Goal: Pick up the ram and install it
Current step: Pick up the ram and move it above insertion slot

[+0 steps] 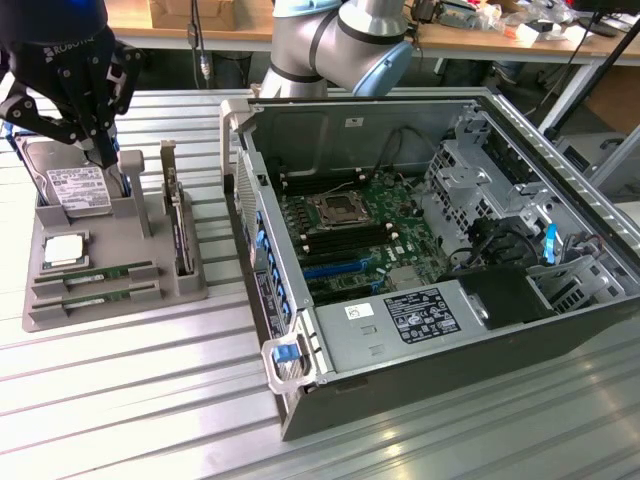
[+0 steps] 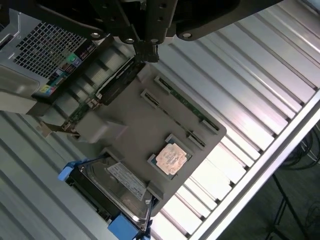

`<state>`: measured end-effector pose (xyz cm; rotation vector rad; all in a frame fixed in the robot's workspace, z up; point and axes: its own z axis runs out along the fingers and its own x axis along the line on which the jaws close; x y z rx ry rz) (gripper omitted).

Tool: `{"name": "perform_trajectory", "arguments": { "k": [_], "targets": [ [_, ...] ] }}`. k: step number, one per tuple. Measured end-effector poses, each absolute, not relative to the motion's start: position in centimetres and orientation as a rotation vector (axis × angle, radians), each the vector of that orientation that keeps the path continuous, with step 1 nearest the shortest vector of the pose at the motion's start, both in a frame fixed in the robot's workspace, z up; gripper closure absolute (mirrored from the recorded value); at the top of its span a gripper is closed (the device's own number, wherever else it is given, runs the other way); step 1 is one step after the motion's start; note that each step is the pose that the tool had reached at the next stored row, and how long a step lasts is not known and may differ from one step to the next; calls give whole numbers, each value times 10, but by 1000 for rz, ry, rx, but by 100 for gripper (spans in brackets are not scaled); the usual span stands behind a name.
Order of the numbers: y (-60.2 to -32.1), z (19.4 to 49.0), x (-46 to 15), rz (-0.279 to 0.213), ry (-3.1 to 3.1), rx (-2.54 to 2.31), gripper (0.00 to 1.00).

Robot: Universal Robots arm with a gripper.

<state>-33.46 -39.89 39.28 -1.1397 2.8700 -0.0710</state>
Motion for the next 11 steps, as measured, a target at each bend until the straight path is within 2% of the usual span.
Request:
{"name": "perform_trajectory", "arguments": {
  "k": [11],
  "targets": [
    [-399,393,-335,-68,2819,-1256,89]
  ]
}}
